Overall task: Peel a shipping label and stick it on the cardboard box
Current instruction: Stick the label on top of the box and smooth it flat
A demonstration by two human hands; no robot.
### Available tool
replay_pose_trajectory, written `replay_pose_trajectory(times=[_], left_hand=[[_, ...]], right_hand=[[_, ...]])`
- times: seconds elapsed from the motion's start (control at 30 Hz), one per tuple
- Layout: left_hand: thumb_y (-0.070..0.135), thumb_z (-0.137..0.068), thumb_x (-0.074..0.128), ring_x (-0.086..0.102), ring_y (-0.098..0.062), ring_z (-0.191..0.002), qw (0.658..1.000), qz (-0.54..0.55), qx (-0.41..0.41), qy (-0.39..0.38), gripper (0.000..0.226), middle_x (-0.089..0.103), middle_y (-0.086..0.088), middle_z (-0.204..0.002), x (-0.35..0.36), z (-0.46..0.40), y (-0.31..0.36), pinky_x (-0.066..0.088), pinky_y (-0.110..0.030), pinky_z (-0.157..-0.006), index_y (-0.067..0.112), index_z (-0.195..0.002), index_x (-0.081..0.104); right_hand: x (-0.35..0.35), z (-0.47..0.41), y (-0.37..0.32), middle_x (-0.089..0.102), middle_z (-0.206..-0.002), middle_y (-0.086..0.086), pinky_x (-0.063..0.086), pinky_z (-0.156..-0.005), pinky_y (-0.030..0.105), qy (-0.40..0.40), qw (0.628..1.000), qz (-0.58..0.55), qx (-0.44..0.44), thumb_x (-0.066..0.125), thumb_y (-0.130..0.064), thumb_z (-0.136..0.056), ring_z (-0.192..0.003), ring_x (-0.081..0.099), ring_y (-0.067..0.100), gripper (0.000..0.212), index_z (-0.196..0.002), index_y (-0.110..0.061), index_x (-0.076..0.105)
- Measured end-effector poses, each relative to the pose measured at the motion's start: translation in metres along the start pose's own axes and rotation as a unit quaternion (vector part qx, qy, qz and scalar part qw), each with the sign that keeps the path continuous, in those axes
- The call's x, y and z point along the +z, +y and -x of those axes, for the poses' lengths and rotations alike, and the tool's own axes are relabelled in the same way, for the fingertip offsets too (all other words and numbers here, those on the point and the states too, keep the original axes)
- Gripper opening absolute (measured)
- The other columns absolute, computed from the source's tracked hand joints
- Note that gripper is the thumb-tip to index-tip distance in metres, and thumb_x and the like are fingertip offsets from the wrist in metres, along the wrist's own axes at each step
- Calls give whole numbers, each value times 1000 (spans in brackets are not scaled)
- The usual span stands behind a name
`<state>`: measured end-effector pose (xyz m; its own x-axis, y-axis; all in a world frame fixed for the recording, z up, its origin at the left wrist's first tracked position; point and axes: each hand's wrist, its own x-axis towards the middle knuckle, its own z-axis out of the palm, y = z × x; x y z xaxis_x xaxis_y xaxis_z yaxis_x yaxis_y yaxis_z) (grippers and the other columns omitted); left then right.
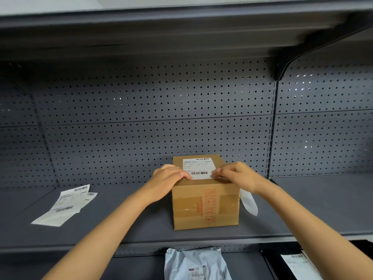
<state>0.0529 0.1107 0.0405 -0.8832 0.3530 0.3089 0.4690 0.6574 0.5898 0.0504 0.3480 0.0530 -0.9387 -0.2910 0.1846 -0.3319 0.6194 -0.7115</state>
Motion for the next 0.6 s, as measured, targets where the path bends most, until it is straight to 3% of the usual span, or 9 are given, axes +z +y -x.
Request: replay_pose_trajectory(times=[0.1, 0.27, 0.4, 0.47, 0.53, 0.6], left_hand=[[38, -83, 23, 35, -2, -119, 1000, 2, -10, 22, 40, 59, 29, -105, -9, 6, -13, 21, -42, -112, 50, -81, 61], [36, -81, 23, 37, 2, -114, 999, 0, -22, 44, 40, 60, 31, -101, -16, 13, -17, 21, -41, -112, 48, -80, 62], [38, -81, 25, 37, -5, -119, 998, 5, -35, 49, 39, 62, 24, -107, -17, 15, -18, 23, -42, -112, 48, -81, 62], [40, -80, 26, 36, -7, -122, 998, 10, -40, 51, 37, 61, 18, -113, -15, 16, -18, 23, -43, -112, 48, -82, 62], [40, -80, 26, 36, -7, -123, 998, 15, -41, 53, 36, 60, 14, -117, -13, 17, -17, 23, -43, -112, 47, -82, 61], [38, -84, 28, 37, -8, -122, 998, 19, -38, 52, 34, 60, 13, -116, -13, 17, -15, 25, -39, -111, 45, -83, 62]], right_hand=[[-7, 7, 4, 71, -106, -6, 42, -103, 32, 5, 999, -31, 1, 50, -31, -88, -106, 61, 6, 28, -86, -19, 75], [-11, 13, 5, 71, -107, 0, 42, -104, 31, 13, 998, -58, 16, 51, -27, -89, -103, 64, 9, 28, -91, -11, 74], [-10, 13, 7, 72, -105, 1, 43, -104, 33, 11, 998, -61, 17, 53, -30, -88, -102, 65, 10, 29, -89, -10, 74], [-10, 15, 6, 72, -106, 9, 43, -104, 36, 14, 999, -49, 14, 53, -36, -86, -102, 65, 17, 38, -90, -3, 72], [-10, 18, 6, 64, -109, 26, 41, -103, 48, 18, 999, -29, 4, 52, -52, -76, -106, 60, 33, 65, -92, 10, 62], [-10, 19, 10, 56, -113, 32, 39, -102, 53, 19, 1000, -9, -7, 49, -59, -70, -109, 54, 40, 77, -95, 14, 54]])
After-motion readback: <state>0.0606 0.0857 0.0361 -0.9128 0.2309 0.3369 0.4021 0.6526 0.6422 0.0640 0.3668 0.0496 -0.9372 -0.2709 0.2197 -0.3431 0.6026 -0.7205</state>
